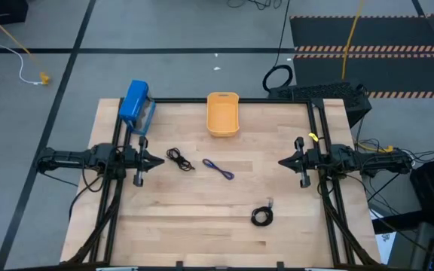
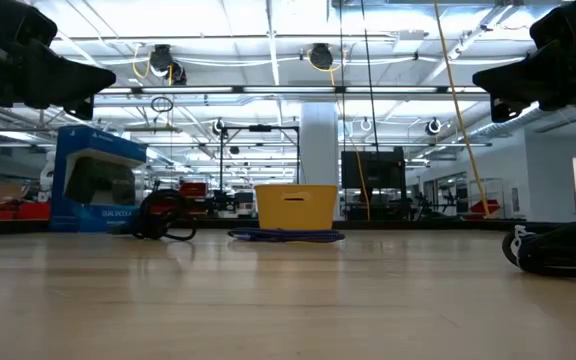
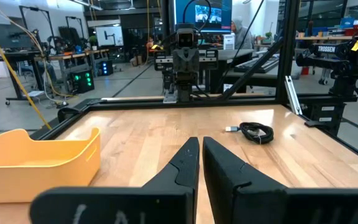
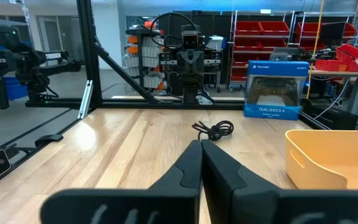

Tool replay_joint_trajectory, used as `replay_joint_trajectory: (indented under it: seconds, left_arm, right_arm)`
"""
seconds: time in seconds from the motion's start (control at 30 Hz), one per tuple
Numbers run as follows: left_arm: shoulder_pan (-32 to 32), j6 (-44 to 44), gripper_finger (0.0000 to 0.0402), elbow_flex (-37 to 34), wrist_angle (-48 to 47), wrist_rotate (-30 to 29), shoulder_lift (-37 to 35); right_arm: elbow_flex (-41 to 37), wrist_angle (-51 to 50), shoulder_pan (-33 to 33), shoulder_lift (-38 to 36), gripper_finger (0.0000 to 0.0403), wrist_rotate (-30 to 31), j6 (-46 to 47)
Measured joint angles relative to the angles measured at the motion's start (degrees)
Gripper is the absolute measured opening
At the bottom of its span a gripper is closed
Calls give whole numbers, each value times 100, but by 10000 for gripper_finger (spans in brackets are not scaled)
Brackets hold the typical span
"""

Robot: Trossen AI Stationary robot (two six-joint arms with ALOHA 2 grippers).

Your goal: Pick and place USB-C Cables

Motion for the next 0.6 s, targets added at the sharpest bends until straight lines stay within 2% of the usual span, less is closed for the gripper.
replay_joint_trajectory:
  seconds: [0.47,0.6]
  left_arm:
    - [-2,2,26,0,0,0,0]
    - [-1,0,26,0,0,0,0]
  right_arm:
    - [-4,-1,0,-1,0,-1,3]
    - [-4,-1,1,0,0,-2,503]
